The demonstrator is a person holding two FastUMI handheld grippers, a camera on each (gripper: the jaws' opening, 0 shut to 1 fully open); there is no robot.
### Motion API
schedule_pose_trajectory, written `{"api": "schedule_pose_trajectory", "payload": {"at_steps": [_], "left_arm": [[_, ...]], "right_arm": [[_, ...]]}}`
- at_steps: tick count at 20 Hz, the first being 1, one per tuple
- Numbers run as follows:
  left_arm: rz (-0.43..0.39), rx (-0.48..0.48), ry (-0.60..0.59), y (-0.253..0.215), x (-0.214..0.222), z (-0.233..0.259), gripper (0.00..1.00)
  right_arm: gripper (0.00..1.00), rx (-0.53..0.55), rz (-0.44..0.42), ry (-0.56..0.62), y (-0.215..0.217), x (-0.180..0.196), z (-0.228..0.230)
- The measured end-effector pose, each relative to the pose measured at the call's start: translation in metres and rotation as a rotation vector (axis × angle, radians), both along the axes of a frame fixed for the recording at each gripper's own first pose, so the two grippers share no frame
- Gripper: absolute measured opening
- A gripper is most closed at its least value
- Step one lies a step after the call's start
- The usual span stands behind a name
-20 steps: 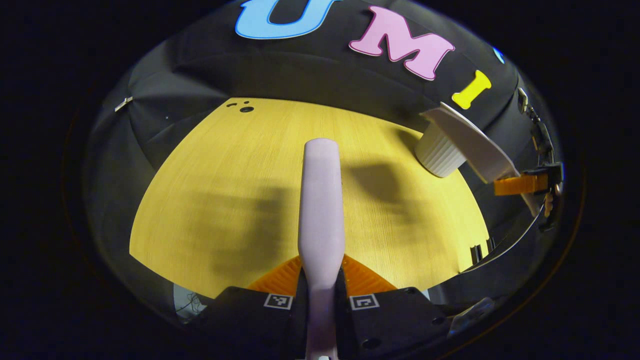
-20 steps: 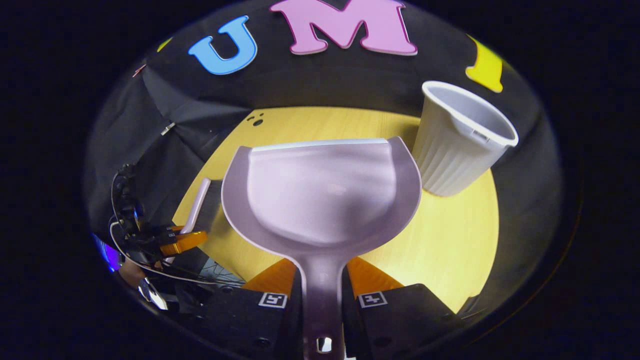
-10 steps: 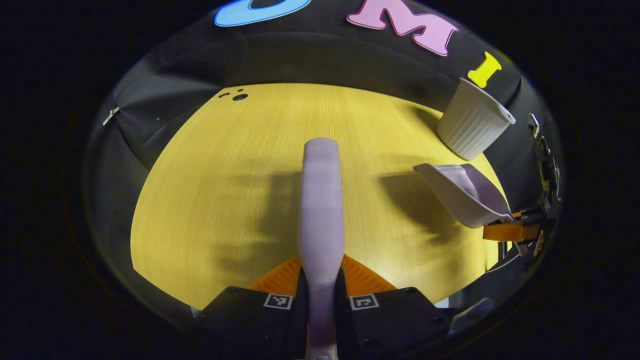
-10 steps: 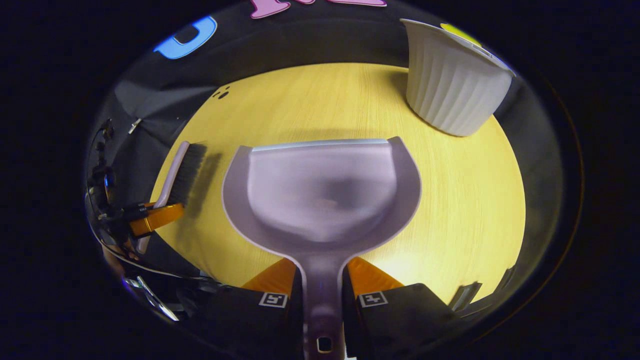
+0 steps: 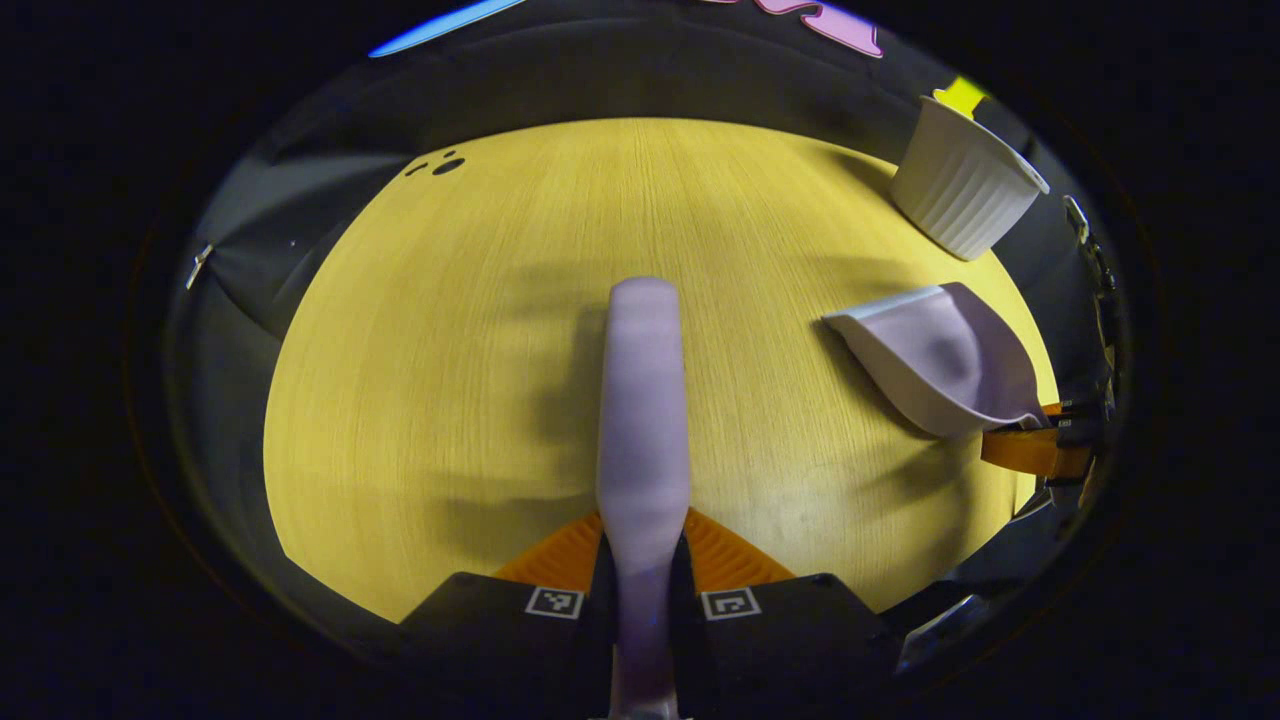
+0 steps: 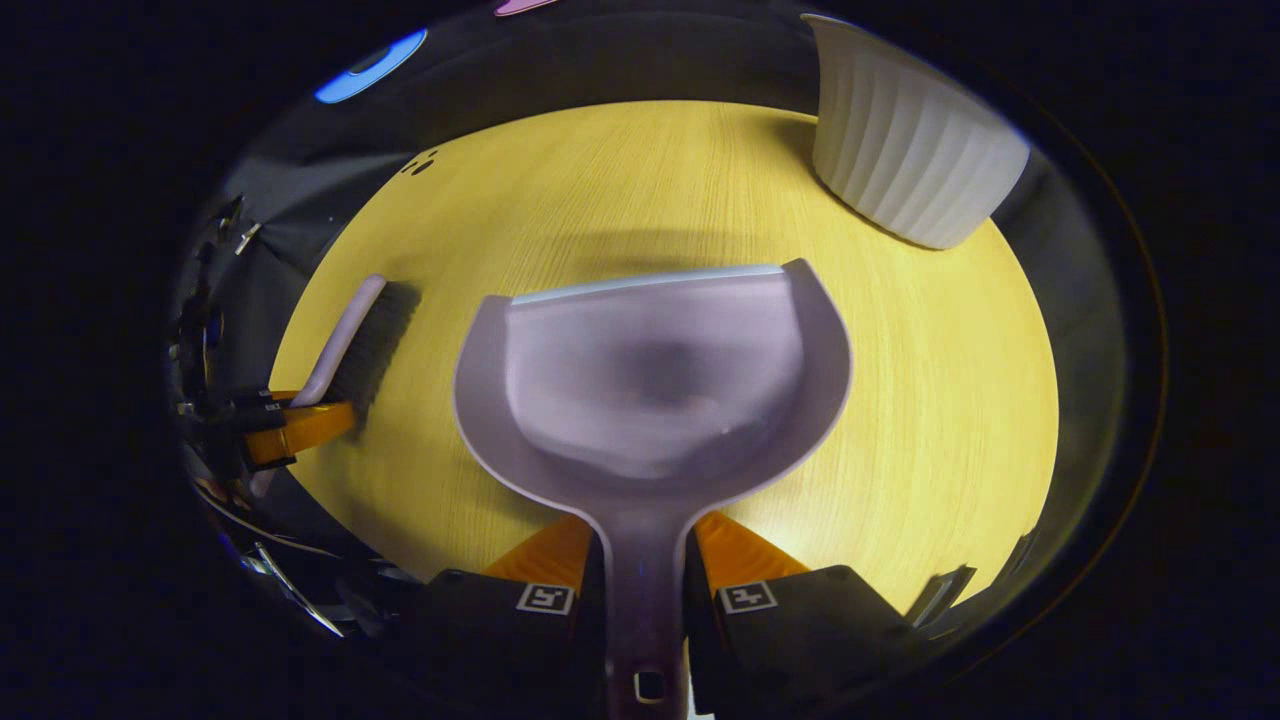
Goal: Pick up the small broom and dustpan from the desktop, sweep the trash into the dustpan with the broom, and then empty the trash into the garbage bin.
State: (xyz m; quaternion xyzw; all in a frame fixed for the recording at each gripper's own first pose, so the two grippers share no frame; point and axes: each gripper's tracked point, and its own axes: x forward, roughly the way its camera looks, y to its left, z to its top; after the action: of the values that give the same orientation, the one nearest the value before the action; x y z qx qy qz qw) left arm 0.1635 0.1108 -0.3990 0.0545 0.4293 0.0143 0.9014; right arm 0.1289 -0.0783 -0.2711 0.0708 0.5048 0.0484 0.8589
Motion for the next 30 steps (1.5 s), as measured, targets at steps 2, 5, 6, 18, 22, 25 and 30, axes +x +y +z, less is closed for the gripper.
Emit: {"api": "schedule_pose_trajectory", "payload": {"at_steps": [2, 5, 6, 18, 22, 25, 30], "left_arm": [[0.004, 0.012, 0.018, -0.001, -0.001, -0.003, 0.3], [-0.009, 0.029, 0.021, -0.004, 0.001, -0.003, 0.33], [-0.01, 0.029, 0.021, -0.005, 0.001, -0.003, 0.33], [-0.039, -0.028, -0.323, -0.021, -0.02, 0.098, 0.97], [-0.081, -0.016, -0.617, -0.032, -0.058, 0.177, 0.97], [-0.094, 0.008, -0.803, -0.042, -0.107, 0.225, 0.97], [-0.13, 0.043, -0.972, -0.059, -0.187, 0.259, 0.96]], "right_arm": [[0.34, 0.005, 0.001, 0.004, 0.001, 0.002, -0.002], [0.41, 0.026, 0.005, 0.007, 0.003, 0.008, -0.004], [0.42, 0.033, 0.008, 0.007, 0.005, 0.008, -0.004], [0.99, 0.015, -0.101, -0.314, -0.014, 0.004, 0.095], [0.99, -0.008, -0.109, -0.482, -0.017, -0.013, 0.167], [0.99, 0.007, -0.102, -0.599, -0.008, -0.041, 0.222], [0.99, -0.008, -0.136, -0.873, -0.004, -0.092, 0.311]]}}
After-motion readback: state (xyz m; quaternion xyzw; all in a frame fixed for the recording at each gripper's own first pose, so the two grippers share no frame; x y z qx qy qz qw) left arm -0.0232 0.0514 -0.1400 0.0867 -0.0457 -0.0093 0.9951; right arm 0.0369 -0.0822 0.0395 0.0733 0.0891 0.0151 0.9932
